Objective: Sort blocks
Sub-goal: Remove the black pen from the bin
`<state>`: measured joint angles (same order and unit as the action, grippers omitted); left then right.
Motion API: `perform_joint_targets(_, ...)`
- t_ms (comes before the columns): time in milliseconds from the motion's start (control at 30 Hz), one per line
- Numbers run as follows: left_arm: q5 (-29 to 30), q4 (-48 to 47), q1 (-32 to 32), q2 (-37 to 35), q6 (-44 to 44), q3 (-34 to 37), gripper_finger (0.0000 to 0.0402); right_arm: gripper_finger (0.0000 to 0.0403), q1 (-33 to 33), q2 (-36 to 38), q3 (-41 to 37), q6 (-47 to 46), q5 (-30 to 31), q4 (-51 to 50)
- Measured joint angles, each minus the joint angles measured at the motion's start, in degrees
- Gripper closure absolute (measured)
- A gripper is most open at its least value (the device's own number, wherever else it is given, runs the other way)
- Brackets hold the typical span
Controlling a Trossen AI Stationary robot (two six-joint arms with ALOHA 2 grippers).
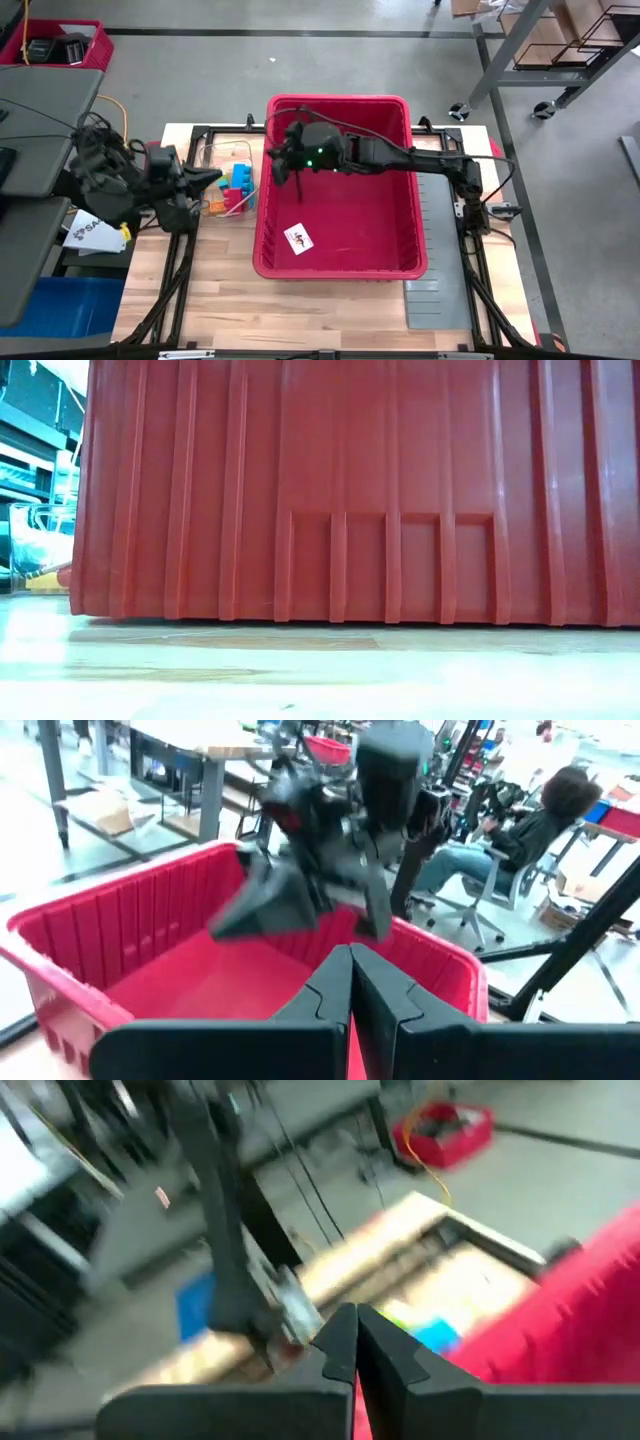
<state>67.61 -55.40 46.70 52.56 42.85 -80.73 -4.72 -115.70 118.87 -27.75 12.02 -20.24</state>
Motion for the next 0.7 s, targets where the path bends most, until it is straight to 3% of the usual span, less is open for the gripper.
perform_joint_targets(167,-0.02,-1.88,0.00,0.28,-0.31,-0.15,0.0401,0.0402,-0.98,1.03,0.33,0.99,8.65,-19.77)
perform_joint_targets(367,0.20,-3.54,-0.92,0.90,7.20,5.14,0.0402,0.0383,-4.95,-3.11,0.31,-0.32,2.37,-34.97)
perform_joint_targets(533,-1.01,-3.50,-2.29,0.90,12.55,7.46,0.0401,0.0301,-6.86,-11.11,0.28,-1.02,-3.98,-33.45)
perform_joint_targets(700,-2.54,-3.26,-3.37,0.57,14.11,7.46,0.0402,0.0214,-8.44,-18.22,0.28,-9.90,-6.61,-31.16)
